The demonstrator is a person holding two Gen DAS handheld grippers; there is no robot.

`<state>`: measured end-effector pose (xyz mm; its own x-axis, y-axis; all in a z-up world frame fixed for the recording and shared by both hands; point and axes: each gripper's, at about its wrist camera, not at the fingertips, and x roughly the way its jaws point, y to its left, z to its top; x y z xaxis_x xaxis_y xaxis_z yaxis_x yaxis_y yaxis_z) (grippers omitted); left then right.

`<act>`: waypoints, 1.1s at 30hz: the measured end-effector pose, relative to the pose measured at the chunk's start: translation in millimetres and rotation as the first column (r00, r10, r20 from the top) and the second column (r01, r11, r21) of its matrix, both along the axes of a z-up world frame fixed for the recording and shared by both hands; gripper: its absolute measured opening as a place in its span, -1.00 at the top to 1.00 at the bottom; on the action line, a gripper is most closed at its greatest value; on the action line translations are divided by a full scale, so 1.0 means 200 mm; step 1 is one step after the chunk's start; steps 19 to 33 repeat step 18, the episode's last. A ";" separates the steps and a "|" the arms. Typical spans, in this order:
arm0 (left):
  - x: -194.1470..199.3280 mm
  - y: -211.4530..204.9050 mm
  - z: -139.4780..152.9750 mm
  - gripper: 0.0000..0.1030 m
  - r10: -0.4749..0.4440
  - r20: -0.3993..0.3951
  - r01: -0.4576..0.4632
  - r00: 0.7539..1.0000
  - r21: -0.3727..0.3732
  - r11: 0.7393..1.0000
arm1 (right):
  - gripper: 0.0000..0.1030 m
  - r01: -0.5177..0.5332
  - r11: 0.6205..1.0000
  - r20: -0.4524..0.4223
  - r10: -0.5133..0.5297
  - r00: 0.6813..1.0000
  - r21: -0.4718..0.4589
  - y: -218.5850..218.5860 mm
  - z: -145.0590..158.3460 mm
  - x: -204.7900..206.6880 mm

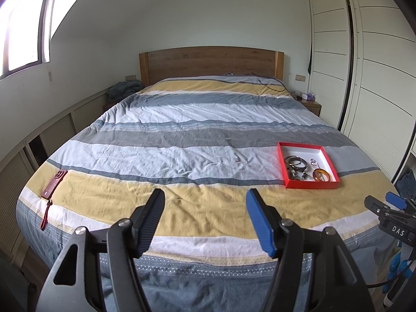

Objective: Organize jewelry

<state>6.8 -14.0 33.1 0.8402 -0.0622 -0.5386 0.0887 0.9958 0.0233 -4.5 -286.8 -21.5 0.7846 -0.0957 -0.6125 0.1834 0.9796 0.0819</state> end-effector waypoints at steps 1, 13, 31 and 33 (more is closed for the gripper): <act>0.00 0.00 -0.01 -0.22 0.001 -0.003 -0.001 1.000 0.001 1.000 | -0.69 0.000 1.000 -0.002 0.000 1.000 -0.001 0.00 0.00 0.00; 0.05 -0.01 -0.07 -0.22 -0.008 -0.050 0.008 0.999 0.002 1.000 | -0.69 0.002 1.000 -0.036 -0.001 0.999 0.006 -0.01 -0.07 0.03; 0.08 -0.02 -0.09 -0.22 -0.015 -0.065 0.015 0.998 0.002 1.000 | -0.70 0.005 1.000 -0.050 -0.004 0.999 0.012 -0.01 -0.10 0.06; 0.08 -0.02 -0.09 -0.22 -0.015 -0.065 0.015 0.998 0.002 1.000 | -0.70 0.005 1.000 -0.050 -0.004 0.999 0.012 -0.01 -0.10 0.06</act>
